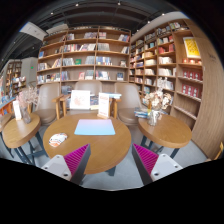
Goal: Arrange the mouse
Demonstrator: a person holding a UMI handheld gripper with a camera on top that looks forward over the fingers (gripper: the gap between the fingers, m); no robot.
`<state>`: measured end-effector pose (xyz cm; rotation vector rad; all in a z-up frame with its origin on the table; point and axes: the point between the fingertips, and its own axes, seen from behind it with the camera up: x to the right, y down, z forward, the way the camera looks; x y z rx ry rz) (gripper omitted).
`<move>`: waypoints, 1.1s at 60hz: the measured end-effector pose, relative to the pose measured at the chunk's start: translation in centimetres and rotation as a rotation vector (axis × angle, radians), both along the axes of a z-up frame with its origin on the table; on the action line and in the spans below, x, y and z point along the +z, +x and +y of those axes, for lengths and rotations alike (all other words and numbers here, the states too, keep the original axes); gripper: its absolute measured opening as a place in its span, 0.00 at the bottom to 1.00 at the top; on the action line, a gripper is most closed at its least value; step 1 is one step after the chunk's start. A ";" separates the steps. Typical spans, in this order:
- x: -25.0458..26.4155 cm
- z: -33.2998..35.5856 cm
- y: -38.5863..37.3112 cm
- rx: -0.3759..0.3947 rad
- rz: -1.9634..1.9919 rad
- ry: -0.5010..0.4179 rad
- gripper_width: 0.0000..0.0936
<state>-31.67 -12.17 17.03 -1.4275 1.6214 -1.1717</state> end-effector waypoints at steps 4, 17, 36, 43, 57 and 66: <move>-0.5 1.2 0.1 0.021 0.010 0.016 0.92; -2.8 7.9 2.4 0.082 0.041 0.045 0.92; -5.2 18.3 3.7 0.183 0.082 0.086 0.92; -5.9 21.0 4.4 0.199 0.088 0.088 0.91; -8.2 26.3 6.5 0.223 0.102 0.136 0.92; -10.5 28.0 9.4 0.215 0.112 0.110 0.91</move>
